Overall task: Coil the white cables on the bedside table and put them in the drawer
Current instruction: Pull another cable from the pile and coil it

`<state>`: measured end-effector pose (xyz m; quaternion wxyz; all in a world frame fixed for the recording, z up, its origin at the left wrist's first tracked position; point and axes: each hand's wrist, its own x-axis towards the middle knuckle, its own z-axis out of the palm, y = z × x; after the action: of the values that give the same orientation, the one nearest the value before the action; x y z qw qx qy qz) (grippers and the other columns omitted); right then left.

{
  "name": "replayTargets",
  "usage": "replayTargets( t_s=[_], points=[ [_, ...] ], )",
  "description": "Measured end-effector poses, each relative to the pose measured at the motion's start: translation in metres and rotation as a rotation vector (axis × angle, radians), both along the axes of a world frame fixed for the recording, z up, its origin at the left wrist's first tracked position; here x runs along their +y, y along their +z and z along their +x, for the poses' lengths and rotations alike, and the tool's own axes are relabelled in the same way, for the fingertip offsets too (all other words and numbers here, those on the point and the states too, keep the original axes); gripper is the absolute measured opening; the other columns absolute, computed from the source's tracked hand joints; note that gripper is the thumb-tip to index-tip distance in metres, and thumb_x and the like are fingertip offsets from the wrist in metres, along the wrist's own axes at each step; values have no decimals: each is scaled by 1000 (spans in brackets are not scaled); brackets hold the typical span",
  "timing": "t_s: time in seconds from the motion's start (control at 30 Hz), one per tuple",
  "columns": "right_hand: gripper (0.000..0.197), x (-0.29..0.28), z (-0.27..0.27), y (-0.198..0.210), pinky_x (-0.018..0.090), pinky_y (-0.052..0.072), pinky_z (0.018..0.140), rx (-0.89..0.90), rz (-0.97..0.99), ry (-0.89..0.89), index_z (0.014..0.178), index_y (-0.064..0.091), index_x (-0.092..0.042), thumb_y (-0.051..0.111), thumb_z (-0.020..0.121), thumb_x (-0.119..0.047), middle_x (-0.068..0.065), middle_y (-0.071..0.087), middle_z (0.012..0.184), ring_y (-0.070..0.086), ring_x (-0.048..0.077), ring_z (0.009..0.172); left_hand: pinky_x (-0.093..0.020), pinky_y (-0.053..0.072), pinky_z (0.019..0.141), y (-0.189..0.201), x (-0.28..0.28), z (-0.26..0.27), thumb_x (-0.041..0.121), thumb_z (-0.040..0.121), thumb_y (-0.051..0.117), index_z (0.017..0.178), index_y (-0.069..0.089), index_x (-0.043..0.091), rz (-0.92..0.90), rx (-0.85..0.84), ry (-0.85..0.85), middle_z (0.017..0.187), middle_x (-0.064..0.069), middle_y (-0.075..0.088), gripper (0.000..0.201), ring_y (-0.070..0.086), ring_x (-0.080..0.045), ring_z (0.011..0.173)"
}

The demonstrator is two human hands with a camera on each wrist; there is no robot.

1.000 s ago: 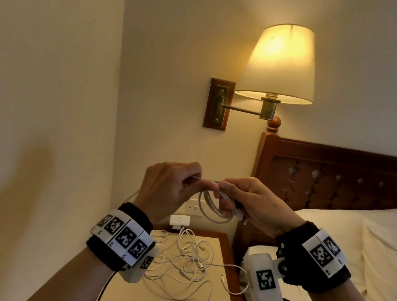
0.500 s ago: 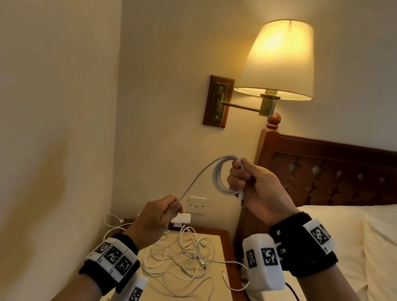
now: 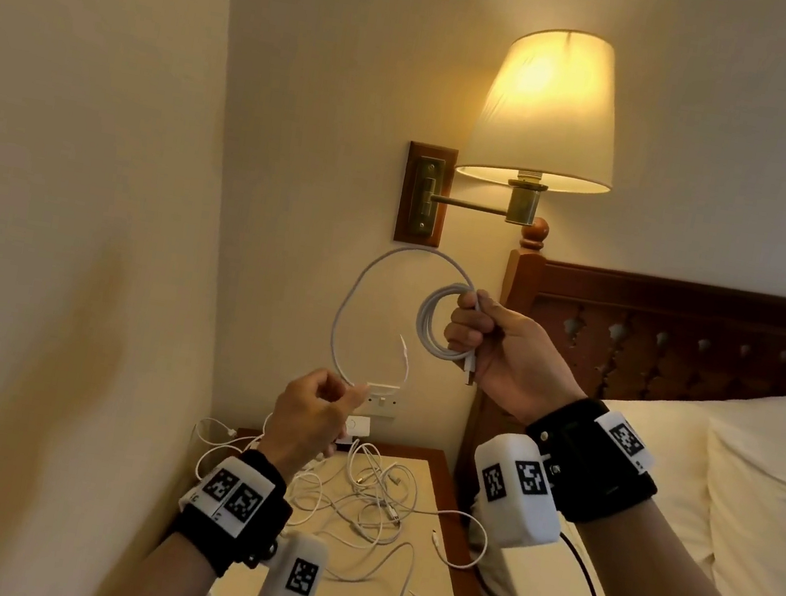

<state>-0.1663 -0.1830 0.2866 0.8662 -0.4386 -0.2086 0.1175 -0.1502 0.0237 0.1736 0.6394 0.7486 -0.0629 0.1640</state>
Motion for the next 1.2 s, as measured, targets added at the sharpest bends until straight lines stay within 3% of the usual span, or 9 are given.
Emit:
replayTargets(
  t_s=[0.27,0.43,0.5,0.6,0.67,0.77,0.9,1.03,1.2],
  points=[
    [30,-3,0,-3,21,32,60,24,-69,-39,89,53,-11,31,105,-24,-5,32,63,37,8,56,-14,42,49,-11,0,-2,22,84,71,101,51,7,-48,88,286,90,-2,60,30,56,-14,71],
    [28,-6,0,-8,21,38,58,3,-195,-95,90,55,-9,36,104,-25,-3,39,63,45,10,56,-27,46,87,-4,5,2,34,82,75,135,37,13,14,-9,261,129,-7,56,69,57,-20,109],
    [28,-3,-1,-9,20,43,57,-21,-245,-119,90,56,-9,37,104,-24,-2,42,63,48,11,56,-20,46,82,7,-1,1,30,87,69,133,45,15,59,-103,136,120,0,63,54,59,-13,103],
    [27,1,-3,-8,20,47,56,-29,-272,-119,90,56,-8,38,104,-23,-2,45,64,51,11,56,-35,56,83,25,-11,1,20,92,63,126,54,13,-25,-127,-44,106,-5,68,36,66,-18,94],
    [26,0,-3,-8,21,48,58,-26,-261,-98,90,56,-9,38,103,-23,-1,47,66,52,12,58,-32,58,68,33,-15,1,16,97,54,114,60,10,-100,-144,-148,88,-8,64,19,65,-17,74],
    [24,-3,-4,-7,22,49,61,-23,-208,-58,91,55,-10,38,103,-23,-1,51,70,53,13,62,-23,34,41,36,-17,0,24,101,44,97,61,5,-130,-201,-201,60,-4,41,26,37,-11,44],
    [26,-16,-6,3,19,47,57,18,-51,-11,93,54,-11,34,103,-24,-5,49,66,51,10,57,-23,30,42,21,-6,7,39,94,46,75,56,11,-53,-208,-182,49,4,35,35,29,-9,41],
    [27,-18,-7,4,17,43,54,24,-31,2,92,55,-10,35,103,-24,-7,45,61,46,7,53,-25,30,41,-7,10,21,26,102,41,80,53,10,-55,-162,-206,55,3,35,30,29,-10,42],
    [24,-17,-8,3,18,48,57,-42,-43,-84,96,56,-8,40,102,-24,-3,51,66,50,10,58,-18,37,50,-27,8,18,24,102,43,75,53,25,472,-198,79,64,6,52,29,45,-9,55]
  ],
)
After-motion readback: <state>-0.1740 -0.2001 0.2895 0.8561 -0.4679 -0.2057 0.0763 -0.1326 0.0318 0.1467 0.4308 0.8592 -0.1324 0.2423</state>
